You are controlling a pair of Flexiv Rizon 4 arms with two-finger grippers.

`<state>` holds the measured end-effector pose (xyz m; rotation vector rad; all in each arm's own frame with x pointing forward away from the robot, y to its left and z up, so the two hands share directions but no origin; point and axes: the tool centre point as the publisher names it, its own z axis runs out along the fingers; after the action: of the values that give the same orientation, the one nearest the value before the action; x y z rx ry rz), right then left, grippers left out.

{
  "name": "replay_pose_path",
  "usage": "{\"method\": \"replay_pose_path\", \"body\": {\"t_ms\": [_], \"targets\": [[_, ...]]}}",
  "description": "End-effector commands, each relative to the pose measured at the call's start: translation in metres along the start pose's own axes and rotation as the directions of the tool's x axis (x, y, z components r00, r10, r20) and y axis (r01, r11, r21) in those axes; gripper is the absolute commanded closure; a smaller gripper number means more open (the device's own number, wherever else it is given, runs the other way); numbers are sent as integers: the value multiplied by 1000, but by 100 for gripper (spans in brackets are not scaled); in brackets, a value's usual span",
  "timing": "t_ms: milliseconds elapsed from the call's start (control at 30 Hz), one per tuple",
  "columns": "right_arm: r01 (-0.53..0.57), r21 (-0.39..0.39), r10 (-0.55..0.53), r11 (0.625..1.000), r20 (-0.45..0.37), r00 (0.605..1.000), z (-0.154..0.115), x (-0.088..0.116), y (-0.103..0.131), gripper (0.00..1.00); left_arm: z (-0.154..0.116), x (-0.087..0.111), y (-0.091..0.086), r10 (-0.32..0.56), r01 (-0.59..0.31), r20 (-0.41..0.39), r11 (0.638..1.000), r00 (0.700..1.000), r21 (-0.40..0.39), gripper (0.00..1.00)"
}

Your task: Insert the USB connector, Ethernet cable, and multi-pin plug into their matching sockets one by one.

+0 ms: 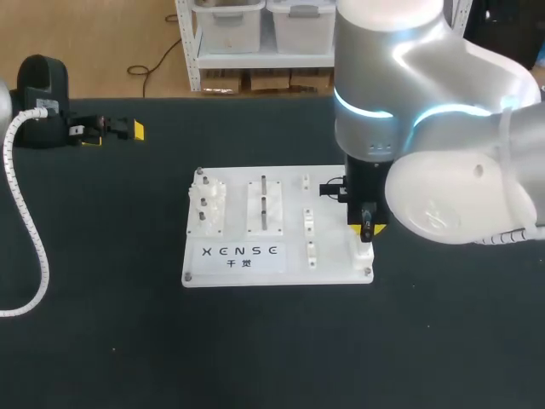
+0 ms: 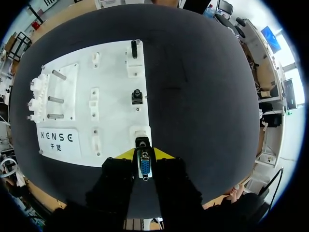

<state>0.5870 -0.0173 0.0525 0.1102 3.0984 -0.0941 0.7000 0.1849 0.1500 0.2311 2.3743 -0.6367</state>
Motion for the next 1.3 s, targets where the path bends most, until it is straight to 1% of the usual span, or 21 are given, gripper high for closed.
{"method": "replay_pose_path", "body": {"t_ms": [33,100,167,200,500,867,1067,1200,1233,1300], "targets": [[1,0,-1,1000,1,1000,27,5,-4,100,0,0,0,0,0,0,1000,1000,0,0],[6,-1,-6,1000,11,1000,23,4,-4,100,0,0,0,0,0,0,1000,1000,0,0],[10,0,-10,1000,23,1000,18,2,-4,59,0,0,0,0,0,0,1000,1000,0,0],[15,-2,-15,1000,34,999,16,2,-4,0,0,0,0,0,0,0,1000,1000,0,0],[21,-30,-18,999,75,997,-4,-2,-5,0,0,0,0,0,0,0,1000,1000,0,0],[23,-50,-18,998,105,994,-21,-6,-5,0,0,0,0,0,0,0,1000,1000,0,0],[28,-55,-21,998,121,992,-29,-8,-4,0,0,0,0,0,0,0,1000,1000,0,0],[36,-76,-25,996,141,990,-38,-9,-1,0,0,0,0,0,0,0,1000,1000,0,0],[50,-64,-41,997,136,990,-41,-9,0,0,0,0,0,0,0,0,1000,1000,0,0],[50,-64,-41,997,136,990,-41,-9,0,0,0,0,0,0,0,0,1000,1000,0,0]]}}
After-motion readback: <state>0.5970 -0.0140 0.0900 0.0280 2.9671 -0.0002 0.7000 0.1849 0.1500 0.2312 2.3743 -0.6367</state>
